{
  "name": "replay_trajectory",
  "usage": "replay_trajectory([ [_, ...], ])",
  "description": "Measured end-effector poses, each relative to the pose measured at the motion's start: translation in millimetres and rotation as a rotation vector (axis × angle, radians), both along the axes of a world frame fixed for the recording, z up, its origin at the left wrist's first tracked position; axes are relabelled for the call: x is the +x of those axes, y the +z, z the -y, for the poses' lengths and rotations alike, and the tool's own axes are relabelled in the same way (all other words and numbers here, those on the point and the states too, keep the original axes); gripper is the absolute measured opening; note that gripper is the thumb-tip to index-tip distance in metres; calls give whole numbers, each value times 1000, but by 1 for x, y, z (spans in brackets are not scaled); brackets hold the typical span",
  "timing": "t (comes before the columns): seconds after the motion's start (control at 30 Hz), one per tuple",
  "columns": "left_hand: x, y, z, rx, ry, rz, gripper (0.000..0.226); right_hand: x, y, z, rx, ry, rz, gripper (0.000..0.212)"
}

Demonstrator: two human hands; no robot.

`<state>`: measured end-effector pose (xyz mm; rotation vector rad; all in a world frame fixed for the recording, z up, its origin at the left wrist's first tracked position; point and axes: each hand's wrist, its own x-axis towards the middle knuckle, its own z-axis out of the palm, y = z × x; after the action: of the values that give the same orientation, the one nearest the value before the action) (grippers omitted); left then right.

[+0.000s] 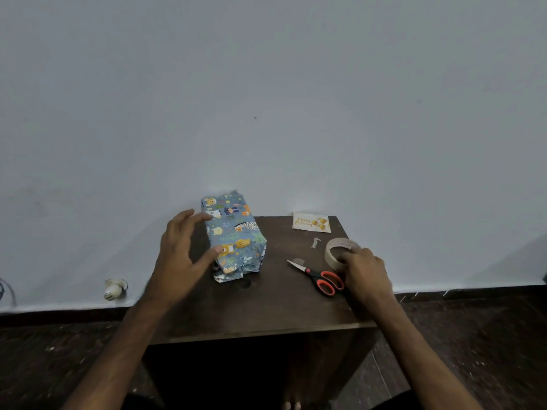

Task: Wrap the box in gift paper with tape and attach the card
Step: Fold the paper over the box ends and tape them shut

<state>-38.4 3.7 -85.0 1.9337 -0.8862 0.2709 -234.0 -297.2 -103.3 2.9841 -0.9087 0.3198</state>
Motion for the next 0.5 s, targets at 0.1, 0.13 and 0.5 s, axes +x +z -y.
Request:
replay_trajectory([
  [0.1, 7, -8, -4, 185, -121, 65, 82, 9, -3, -12, 65, 55, 183, 33],
  [0.13, 9, -10, -4, 241, -147, 88, 90, 15, -3, -21, 124, 75, 268, 24],
  [0.5, 5, -19, 7, 273, -202, -79, 108, 52, -23, -52, 276, -79, 353, 26],
])
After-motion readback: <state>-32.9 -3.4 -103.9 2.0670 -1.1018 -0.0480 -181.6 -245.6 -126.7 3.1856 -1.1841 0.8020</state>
